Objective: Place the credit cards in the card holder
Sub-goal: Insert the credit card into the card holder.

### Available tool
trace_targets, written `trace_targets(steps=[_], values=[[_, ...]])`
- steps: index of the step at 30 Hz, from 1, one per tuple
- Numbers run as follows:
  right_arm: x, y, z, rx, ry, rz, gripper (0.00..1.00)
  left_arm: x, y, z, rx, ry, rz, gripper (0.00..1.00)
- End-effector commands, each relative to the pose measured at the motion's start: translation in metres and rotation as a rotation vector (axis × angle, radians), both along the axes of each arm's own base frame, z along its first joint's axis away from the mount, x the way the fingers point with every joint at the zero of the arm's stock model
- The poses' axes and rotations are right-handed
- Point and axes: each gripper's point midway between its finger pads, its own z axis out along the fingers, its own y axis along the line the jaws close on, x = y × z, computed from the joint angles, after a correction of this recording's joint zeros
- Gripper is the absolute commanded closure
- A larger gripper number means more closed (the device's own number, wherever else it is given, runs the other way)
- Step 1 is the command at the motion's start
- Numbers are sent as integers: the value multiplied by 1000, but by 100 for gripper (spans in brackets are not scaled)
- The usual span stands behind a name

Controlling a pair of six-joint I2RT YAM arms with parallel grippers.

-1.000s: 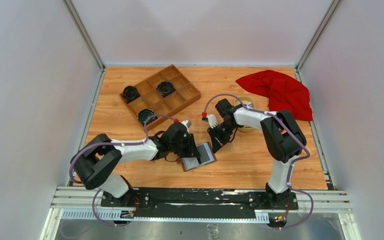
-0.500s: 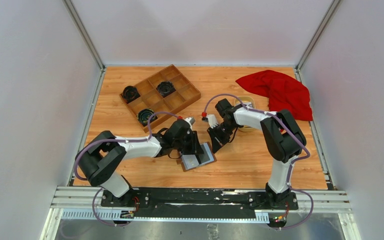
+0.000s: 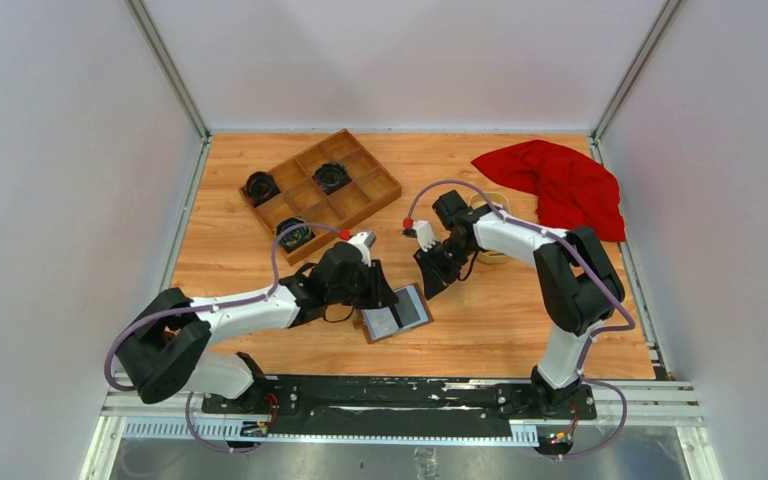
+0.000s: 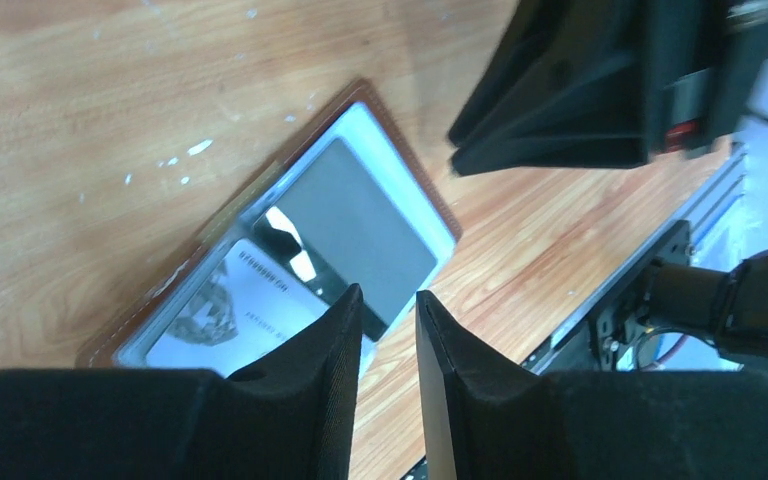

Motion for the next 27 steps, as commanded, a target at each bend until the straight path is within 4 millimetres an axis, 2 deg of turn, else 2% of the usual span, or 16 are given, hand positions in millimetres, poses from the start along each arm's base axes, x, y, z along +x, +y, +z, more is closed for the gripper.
trace_targets(steps=[1, 4, 6, 9, 15, 18, 27], values=[[-2, -1, 13, 26, -38, 47, 79, -10, 9, -27, 62, 43, -11, 71], [-5, 1, 12, 39, -18, 55, 69, -12, 5, -35, 71, 76, -23, 71], [-8, 2, 10, 46, 6, 57, 65, -9, 4, -34, 72, 68, -18, 70], [-11, 3, 7, 50, 34, 57, 65, -4, 5, -32, 76, 54, -6, 68], [-13, 4, 0, 42, 70, 56, 65, -4, 6, -47, 111, 86, 3, 64], [-14, 4, -1, 40, 74, 56, 65, -3, 6, -50, 119, 91, 11, 59], [-16, 4, -7, 30, 102, 54, 66, -1, 2, -56, 125, 116, 12, 58]])
